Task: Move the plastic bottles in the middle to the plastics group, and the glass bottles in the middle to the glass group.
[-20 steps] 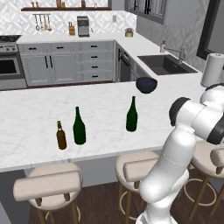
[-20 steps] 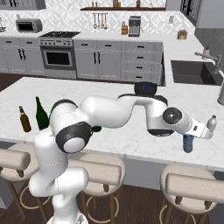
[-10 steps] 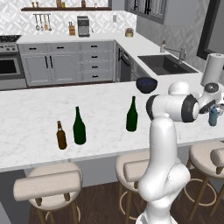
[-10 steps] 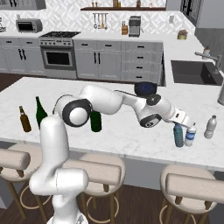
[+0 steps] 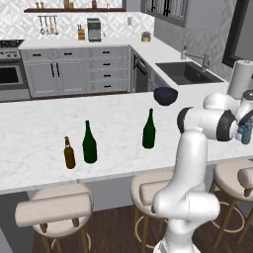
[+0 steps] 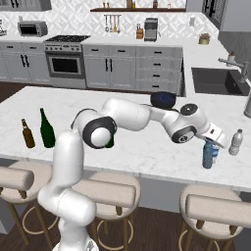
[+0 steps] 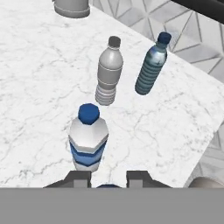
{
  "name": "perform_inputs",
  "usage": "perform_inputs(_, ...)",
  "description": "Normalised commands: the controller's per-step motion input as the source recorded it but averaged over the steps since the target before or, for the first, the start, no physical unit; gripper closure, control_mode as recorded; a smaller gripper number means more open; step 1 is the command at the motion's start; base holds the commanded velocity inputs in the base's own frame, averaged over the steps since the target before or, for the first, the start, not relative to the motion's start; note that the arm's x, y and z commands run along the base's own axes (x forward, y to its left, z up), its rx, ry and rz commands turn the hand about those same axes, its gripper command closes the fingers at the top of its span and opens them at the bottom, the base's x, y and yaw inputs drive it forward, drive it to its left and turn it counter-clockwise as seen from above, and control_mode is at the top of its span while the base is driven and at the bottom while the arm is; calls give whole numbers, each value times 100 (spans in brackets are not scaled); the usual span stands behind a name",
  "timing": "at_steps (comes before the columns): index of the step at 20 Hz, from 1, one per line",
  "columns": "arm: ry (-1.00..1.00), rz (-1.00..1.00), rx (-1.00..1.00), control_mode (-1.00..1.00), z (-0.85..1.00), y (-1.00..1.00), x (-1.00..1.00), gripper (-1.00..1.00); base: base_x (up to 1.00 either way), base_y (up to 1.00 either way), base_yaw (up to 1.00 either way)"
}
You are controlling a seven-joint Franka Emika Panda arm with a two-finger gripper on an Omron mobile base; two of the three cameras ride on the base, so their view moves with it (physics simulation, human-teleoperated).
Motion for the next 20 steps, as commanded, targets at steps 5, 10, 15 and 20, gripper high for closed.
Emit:
perform_inputs(5, 0, 2, 14, -100, -35, -30, -14, 100, 0, 0, 0)
perform_inputs(10, 0, 9, 14, -100, -28, -27, 0, 100, 0, 0, 0)
perform_inputs(15, -1, 9, 8, -100, -23, -34, 0, 100, 0, 0, 0)
perform_inputs(20, 0, 8, 0, -100, -19, -23, 1, 100, 0, 0, 0)
